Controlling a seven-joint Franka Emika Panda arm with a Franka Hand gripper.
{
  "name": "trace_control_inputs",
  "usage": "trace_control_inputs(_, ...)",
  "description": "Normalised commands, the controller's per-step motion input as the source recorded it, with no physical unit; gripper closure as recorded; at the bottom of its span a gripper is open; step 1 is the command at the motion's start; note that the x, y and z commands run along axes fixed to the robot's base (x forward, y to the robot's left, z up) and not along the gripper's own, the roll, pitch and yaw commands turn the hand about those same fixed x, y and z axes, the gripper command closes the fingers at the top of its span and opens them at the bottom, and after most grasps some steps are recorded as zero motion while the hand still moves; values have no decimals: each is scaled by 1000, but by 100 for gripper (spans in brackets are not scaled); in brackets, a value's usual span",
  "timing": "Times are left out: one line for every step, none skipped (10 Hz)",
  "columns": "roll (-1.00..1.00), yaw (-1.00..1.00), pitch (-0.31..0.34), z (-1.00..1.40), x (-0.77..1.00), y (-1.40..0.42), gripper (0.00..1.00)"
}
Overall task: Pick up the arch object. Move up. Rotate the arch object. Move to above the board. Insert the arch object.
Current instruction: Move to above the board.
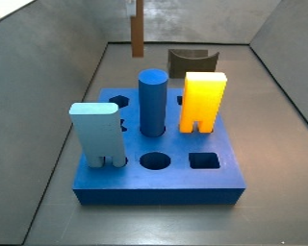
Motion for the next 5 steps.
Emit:
trace_control_inputs(77, 21, 110, 1000, 57, -110, 100)
trace_control_inputs(54, 25, 102, 1000, 57, -102, 100)
trace_control_inputs(33, 24, 98, 1000, 53, -94, 100)
trace_control_inputs(13, 24, 94, 1000, 49, -80, 100)
trace_control_inputs(-11, 24, 92, 802, 36, -52, 100)
